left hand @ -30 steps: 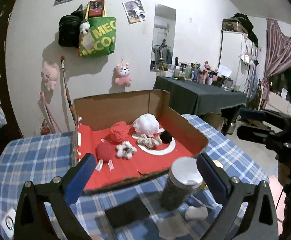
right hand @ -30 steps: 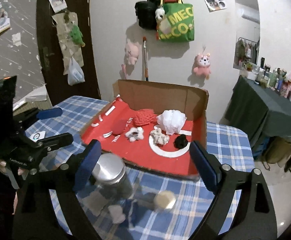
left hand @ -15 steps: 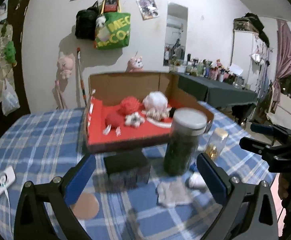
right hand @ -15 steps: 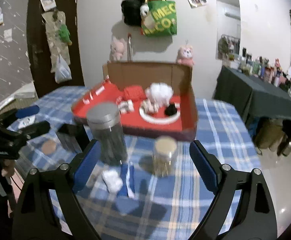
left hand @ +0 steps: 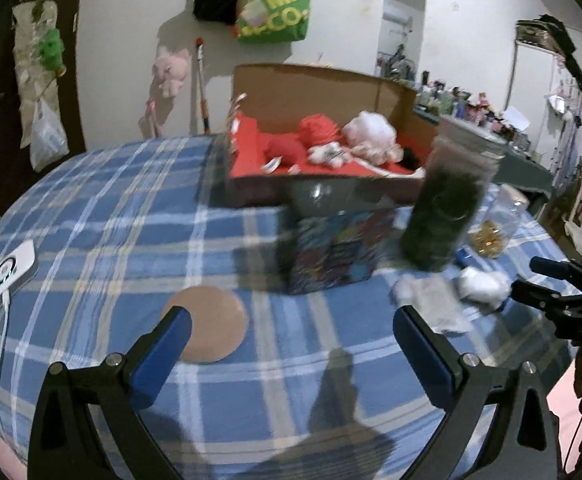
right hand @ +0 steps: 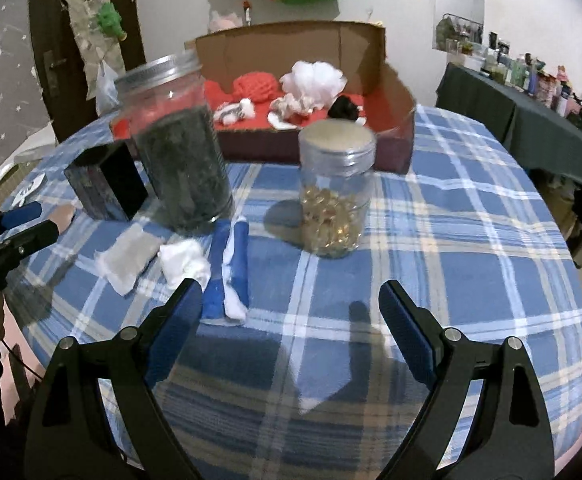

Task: Organize soft objects
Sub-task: 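Grasp the tan felt disc with the left tool while the right tool grasps the blue rolled cloth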

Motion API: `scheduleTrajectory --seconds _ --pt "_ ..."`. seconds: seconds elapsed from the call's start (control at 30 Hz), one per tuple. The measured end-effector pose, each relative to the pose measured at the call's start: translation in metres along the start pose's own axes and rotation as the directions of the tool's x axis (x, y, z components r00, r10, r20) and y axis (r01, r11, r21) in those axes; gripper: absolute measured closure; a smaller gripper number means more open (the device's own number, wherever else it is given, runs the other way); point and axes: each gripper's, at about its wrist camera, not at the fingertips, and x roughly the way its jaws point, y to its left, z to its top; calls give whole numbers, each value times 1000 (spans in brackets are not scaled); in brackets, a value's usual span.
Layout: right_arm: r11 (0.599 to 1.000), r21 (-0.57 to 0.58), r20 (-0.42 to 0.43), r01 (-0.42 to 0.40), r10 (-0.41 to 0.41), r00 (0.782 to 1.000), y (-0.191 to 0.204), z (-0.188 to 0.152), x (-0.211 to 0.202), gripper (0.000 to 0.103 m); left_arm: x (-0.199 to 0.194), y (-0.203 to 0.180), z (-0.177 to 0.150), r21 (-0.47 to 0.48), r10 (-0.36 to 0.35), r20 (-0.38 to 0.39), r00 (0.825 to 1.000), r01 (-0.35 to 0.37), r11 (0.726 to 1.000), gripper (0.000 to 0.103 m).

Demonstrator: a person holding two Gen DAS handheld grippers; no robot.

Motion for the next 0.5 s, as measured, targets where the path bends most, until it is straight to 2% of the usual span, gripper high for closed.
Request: scheduleTrajectory --seconds 0.2,0.3,0.43,0.5 --pt "999 -12 -55 -32 31 998 5 -1 15 12 11 25 -4 -44 56 -59 997 -59 997 0" --pt "999 -14 -77 -35 34 996 8 3 21 12 16 33 -4 -53 76 -79 994 -80 995 4" --pt "998 -59 -74 -22 17 997 15 6 26 14 24 40 -3 -47 86 -102 991 -91 995 15" --pt "997 -71 -72 -22 17 997 19 6 28 24 25 39 -2 -32 94 -93 991 -97 995 21"
